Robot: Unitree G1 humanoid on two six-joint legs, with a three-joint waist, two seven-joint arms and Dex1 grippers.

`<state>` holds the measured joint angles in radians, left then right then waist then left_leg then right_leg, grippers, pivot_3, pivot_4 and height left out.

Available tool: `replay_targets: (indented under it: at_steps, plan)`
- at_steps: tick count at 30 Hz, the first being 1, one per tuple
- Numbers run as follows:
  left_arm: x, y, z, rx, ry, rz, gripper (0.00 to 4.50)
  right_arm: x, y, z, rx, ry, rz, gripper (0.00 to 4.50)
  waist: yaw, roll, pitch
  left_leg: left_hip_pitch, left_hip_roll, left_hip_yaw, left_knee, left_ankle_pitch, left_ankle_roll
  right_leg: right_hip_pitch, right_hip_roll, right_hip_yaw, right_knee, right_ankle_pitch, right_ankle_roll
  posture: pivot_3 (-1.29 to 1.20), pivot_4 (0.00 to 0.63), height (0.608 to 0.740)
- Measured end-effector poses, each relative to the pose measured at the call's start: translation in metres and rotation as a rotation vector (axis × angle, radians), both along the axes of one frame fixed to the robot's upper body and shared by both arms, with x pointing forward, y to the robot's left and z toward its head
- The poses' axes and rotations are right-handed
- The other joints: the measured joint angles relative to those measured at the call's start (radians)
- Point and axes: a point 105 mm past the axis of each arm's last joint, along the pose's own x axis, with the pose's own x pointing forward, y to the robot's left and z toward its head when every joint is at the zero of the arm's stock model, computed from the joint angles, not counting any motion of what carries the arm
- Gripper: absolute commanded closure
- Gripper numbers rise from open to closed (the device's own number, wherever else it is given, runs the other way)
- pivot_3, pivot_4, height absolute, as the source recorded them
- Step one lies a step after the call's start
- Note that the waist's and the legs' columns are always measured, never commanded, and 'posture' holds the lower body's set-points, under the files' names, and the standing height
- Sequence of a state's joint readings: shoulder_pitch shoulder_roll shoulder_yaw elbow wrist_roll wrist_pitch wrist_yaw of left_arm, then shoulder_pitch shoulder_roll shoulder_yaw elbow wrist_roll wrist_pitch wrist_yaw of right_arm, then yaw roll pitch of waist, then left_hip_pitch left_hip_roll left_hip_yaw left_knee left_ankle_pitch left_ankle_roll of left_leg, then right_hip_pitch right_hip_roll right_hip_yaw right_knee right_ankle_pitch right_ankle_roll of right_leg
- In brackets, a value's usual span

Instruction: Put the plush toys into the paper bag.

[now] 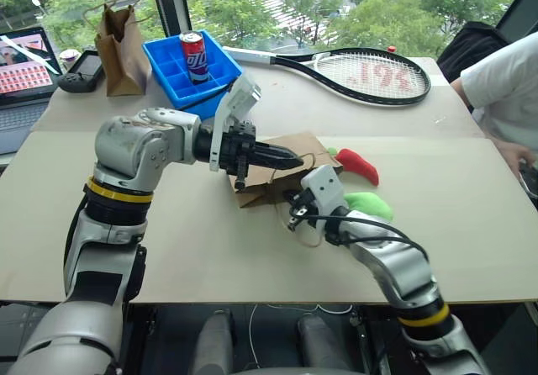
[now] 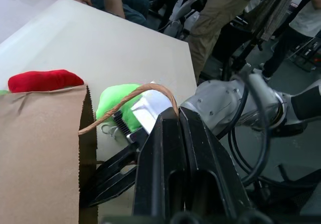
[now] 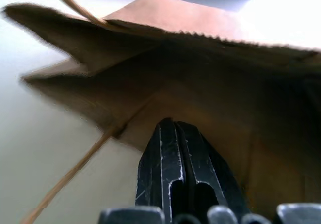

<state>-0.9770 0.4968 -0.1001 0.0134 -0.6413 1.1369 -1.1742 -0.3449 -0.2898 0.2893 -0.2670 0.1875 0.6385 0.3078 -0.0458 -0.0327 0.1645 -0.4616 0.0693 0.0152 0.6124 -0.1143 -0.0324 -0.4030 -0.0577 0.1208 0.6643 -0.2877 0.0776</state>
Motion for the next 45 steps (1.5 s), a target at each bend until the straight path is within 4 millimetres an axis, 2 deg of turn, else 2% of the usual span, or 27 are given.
replay_targets:
  at_steps: [5,9,13,17,22,29,33,35,37,38,39,45]
  plan:
    - [0.006,0.003,0.002,-0.060,0.143,0.069,4.48,0.016,-0.007,-0.023,-0.065,0.006,-0.051,4.50,0.001,0.000,0.000,0.000,0.000,0.000,0.000,0.000,0.000,0.000,0.000,0.000,0.000,0.000,0.000,0.00,0.150,0.740]
    - [0.014,0.005,0.015,-0.090,0.159,0.121,4.48,0.021,-0.008,-0.023,-0.107,-0.027,-0.055,4.50,0.001,0.000,0.000,0.000,0.000,0.000,0.000,0.000,0.000,0.000,0.000,0.000,0.000,0.000,0.000,0.00,0.150,0.740]
    - [0.026,0.013,0.054,-0.146,0.085,0.183,4.48,0.019,-0.007,-0.025,-0.160,-0.049,-0.024,4.50,0.001,0.000,0.000,0.000,0.000,0.000,-0.001,0.000,-0.001,0.000,0.000,0.000,0.000,0.000,0.000,0.00,0.150,0.740]
    - [0.021,0.015,0.083,-0.173,0.003,0.162,4.48,0.016,-0.004,-0.024,-0.191,-0.062,0.004,4.50,0.001,0.000,0.000,0.001,0.000,0.000,-0.003,0.000,-0.001,0.000,0.000,0.000,-0.001,0.000,0.000,0.00,0.150,0.740]
    - [0.013,0.019,0.089,-0.180,-0.012,0.120,4.48,0.015,-0.002,-0.024,-0.201,-0.063,0.022,4.50,-0.001,0.000,0.000,0.001,0.000,0.000,-0.003,0.000,-0.001,0.000,0.000,0.000,0.000,0.000,0.000,0.00,0.150,0.740]
    - [0.003,0.018,0.093,-0.120,-0.133,0.070,4.48,0.012,0.000,-0.022,-0.204,-0.056,0.041,4.50,0.000,0.000,0.000,0.001,0.000,0.000,-0.003,0.001,-0.001,0.000,0.000,0.000,-0.001,0.000,0.000,0.00,0.150,0.740]
    - [0.002,0.018,0.089,-0.093,-0.182,0.064,4.48,0.011,-0.001,-0.022,-0.206,-0.049,0.046,4.50,0.001,0.000,0.000,0.001,0.000,0.000,-0.003,0.001,-0.001,0.000,0.000,0.000,-0.001,0.000,0.000,0.00,0.150,0.740]
    - [0.005,0.019,0.080,-0.092,-0.165,0.072,4.48,0.009,-0.002,-0.021,-0.205,-0.041,0.052,4.50,0.001,0.000,0.000,0.001,0.000,0.000,-0.003,0.001,-0.001,0.000,0.000,0.000,-0.001,0.000,0.000,0.00,0.150,0.740]
    - [0.010,0.022,0.064,-0.081,-0.135,0.094,4.50,0.006,-0.006,-0.015,-0.176,-0.029,0.053,3.92,0.002,0.000,0.000,0.001,0.000,0.000,-0.003,0.001,-0.001,0.000,0.000,0.000,0.000,0.000,0.000,0.00,0.150,0.740]
    - [0.012,0.021,0.058,-0.076,-0.122,0.103,4.50,0.005,-0.007,-0.008,-0.149,-0.029,0.051,3.73,0.002,0.000,0.000,0.000,0.000,0.000,-0.003,0.001,-0.001,-0.001,0.000,0.000,0.000,0.000,-0.001,0.00,0.150,0.740]
    - [0.014,0.021,0.053,-0.075,-0.110,0.107,4.50,0.004,-0.009,0.002,-0.116,-0.047,0.049,3.35,0.003,-0.001,0.001,0.000,0.000,0.000,-0.003,0.001,-0.001,-0.001,0.000,0.000,0.000,0.000,-0.001,0.00,0.150,0.740]
    - [0.014,0.011,0.049,-0.121,-0.077,0.116,4.50,-0.016,-0.023,0.057,-0.026,-0.107,0.089,1.33,0.008,0.000,0.001,0.000,-0.001,0.000,-0.003,0.001,-0.001,-0.001,-0.001,0.000,-0.001,0.000,0.000,0.00,0.150,0.740]
